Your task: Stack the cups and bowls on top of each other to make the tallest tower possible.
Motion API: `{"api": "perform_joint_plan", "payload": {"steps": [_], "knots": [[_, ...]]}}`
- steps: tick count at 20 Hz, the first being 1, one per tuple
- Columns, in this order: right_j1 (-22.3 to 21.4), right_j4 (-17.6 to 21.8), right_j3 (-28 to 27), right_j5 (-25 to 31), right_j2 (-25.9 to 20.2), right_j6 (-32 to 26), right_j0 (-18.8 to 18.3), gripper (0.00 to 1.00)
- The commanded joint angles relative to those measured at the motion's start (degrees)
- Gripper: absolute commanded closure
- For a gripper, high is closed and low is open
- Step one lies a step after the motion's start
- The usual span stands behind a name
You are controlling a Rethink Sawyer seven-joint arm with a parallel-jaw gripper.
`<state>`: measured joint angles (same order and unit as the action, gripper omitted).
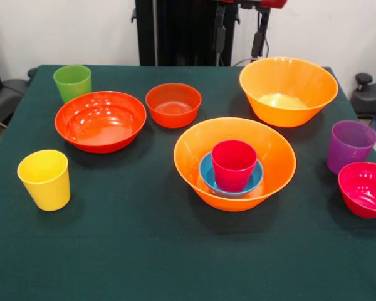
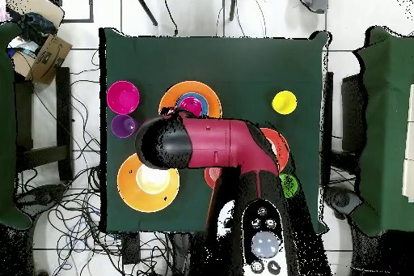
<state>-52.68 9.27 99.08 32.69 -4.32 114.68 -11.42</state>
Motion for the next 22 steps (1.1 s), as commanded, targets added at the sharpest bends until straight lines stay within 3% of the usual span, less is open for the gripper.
{"api": "perform_joint_plan", "payload": {"steps": [1, 7, 11, 22], "knots": [[-2.5, -1.7, 3.3, 7.2, -7.7, -8.3, -5.0, 0.0], [1.2, -3.6, -1.8, 11.6, -1.8, 9.5, 4.0, 0.0], [6.0, -6.3, -6.2, 9.6, 2.1, 19.2, 9.6, 0.0], [17.9, -13.2, -18.5, 6.2, 10.8, 34.4, 20.9, 0.0]]}}
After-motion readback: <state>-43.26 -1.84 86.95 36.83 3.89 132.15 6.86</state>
